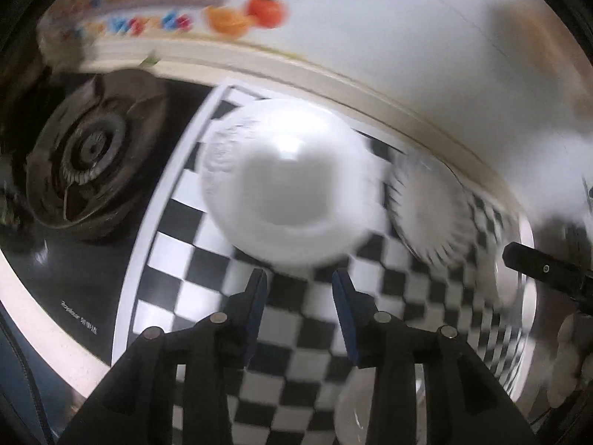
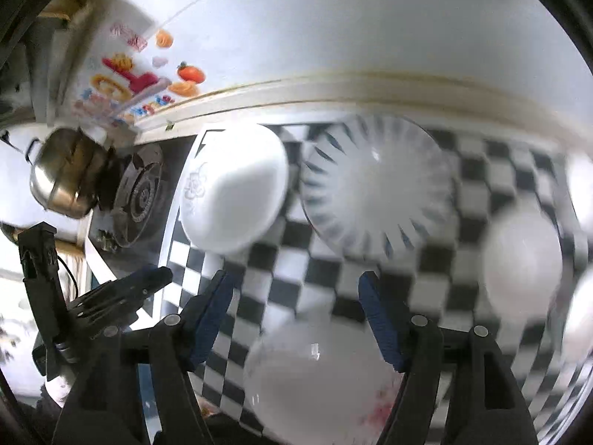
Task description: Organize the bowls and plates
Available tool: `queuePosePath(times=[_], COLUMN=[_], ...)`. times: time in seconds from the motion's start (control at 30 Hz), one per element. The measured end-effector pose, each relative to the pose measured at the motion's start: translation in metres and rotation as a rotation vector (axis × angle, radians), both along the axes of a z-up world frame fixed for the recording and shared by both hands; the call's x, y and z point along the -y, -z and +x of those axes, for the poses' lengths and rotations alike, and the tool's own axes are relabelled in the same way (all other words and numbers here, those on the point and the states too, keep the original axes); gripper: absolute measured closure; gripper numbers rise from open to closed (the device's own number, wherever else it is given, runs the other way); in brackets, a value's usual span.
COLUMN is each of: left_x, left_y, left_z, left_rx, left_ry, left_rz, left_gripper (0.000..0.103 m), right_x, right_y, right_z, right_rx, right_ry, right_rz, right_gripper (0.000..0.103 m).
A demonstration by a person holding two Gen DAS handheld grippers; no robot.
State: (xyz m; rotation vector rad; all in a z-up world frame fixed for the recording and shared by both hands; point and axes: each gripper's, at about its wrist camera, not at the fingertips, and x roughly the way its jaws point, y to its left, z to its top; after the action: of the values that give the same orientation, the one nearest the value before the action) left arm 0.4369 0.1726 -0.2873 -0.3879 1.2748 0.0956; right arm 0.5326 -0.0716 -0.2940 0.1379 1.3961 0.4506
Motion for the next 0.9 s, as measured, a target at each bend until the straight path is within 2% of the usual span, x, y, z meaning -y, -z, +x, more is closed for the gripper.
queuePosePath(times=[0.17, 0.33, 0.43, 0.57, 0.73, 0.87, 0.9], left_x=[-0.058, -0.081, -0.085, -0.086, -0.083, -0.079, -0.079], left_y=[0.043, 0.08, 0.1, 0.118, 0.121, 0.125, 0.125], left_z=[0.021, 0.033, 0.038, 0.041, 0.054, 0.059, 0.061], left_rx=[-0.074, -0.132, -0.166, -0.189, -0.18, -0.179, -0.177], left_ry=[-0.182, -0.254, -0.269, -0.272, -0.25, -0.233, -0.232], left_rz=[-0.088, -0.131, -0.14, -0.192, -0.175, -0.163, -0.161], left_gripper=[0.069, 0.069, 0.069, 0.069, 0.071, 0.075, 0.075], right_x=[-0.063, -0.12, -0.137, -0.143, -0.15, -0.154, -0.154], right_y=[0.035, 0.087, 0.108, 0.136, 0.156, 0.158, 0.158], right_z=[0.076, 0.134, 0.148, 0.166, 0.176, 0.172, 0.172], right_rx=[-0.087, -0.091, -0.063, -0.155, -0.217, -0.182, -0.174], right_ry=[-0.118, -0.251, -0.323, -0.335, -0.349, -0.374, -0.375], right_rz=[0.0, -0.086, -0.147, -0.125, -0.089, -0.121, -0.124], right_gripper=[0.03, 0.03, 0.031, 0.044, 0.067, 0.078, 0.078])
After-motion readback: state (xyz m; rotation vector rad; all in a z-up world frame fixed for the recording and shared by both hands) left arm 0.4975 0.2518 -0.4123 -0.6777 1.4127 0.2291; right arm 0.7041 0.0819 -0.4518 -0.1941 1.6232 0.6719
